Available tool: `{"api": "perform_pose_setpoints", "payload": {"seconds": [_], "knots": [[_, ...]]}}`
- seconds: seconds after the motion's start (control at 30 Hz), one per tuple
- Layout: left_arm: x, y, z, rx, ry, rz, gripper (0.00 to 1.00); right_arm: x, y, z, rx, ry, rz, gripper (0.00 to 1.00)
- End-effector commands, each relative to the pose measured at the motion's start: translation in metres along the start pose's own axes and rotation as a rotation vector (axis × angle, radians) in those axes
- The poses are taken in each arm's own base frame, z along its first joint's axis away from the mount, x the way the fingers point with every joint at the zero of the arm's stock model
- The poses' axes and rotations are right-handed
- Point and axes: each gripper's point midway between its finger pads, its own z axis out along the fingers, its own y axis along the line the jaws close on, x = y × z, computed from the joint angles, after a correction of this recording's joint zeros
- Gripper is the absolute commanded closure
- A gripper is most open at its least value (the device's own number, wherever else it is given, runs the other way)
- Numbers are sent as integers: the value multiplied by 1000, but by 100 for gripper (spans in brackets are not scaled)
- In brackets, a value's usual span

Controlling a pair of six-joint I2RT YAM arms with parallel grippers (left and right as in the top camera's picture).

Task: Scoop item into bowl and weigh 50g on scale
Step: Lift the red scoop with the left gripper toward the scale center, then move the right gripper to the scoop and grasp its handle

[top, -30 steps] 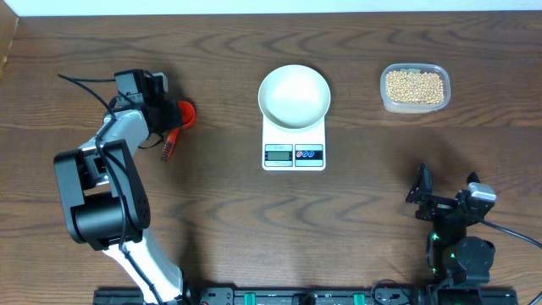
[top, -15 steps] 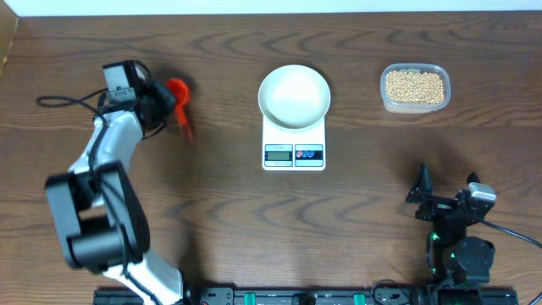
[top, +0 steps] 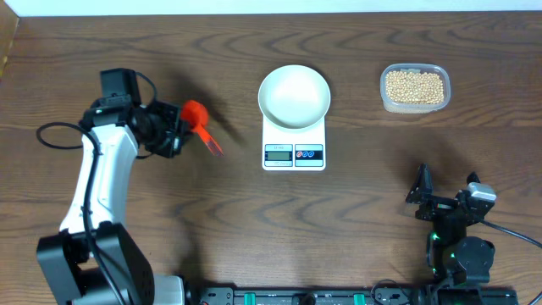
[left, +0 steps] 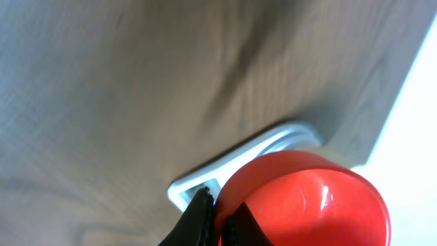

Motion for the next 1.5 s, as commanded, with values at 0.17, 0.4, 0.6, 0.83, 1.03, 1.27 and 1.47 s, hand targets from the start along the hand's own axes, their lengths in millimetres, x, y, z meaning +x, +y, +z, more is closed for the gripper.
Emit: {"api": "perform_pose_setpoints", "payload": {"seconds": [0.17,0.4,0.6,0.83,1.03,1.27,1.47], "knots": [[47,17,-15,-96,43,97,93,-13,57,-10,-332,-10,172,1],[40,26,-13,-167,-65,-14,93,-21,99,-30,-595,32,239,1],[42,12,-8,-123,-92,-68,93,-50,117,-31,-657,92,250,1],[54,-10,0,-49,-92,-115,93,-77,165,-20,-892,332,269,1],[68,-25,5,-3,-77,-78,93,-75,191,2,-1032,519,318,1],[74,-37,7,42,-68,-220,93,-47,226,37,-1010,742,364,1],[74,-37,7,43,-68,-246,93,-28,236,60,-809,857,328,1]]}}
